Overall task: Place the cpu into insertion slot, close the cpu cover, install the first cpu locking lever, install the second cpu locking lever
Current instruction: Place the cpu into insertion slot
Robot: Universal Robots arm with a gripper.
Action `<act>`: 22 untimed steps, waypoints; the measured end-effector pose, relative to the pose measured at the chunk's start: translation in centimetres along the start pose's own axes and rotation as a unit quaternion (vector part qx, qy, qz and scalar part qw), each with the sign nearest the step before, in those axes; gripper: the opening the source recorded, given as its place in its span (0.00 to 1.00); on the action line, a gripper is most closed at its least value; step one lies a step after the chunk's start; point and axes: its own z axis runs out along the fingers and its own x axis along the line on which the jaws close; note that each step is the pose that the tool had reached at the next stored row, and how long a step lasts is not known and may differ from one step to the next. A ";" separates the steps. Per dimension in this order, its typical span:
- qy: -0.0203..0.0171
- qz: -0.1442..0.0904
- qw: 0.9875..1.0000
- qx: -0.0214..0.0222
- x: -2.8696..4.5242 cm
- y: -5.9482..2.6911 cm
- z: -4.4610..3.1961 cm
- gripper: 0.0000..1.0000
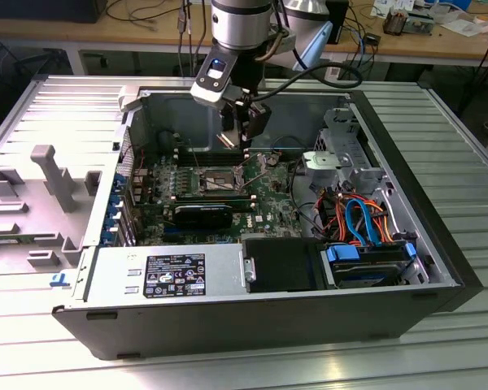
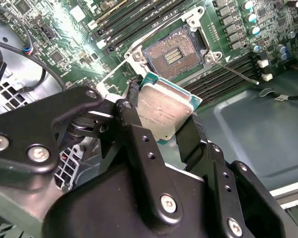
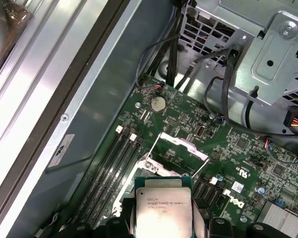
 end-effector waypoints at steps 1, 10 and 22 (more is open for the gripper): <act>0.000 0.002 1.000 0.000 0.00 0.00 0.01 0.54; -0.001 0.044 0.999 -0.001 -0.01 -0.01 0.10 0.54; -0.003 0.087 0.996 -0.001 -0.01 0.02 0.27 0.54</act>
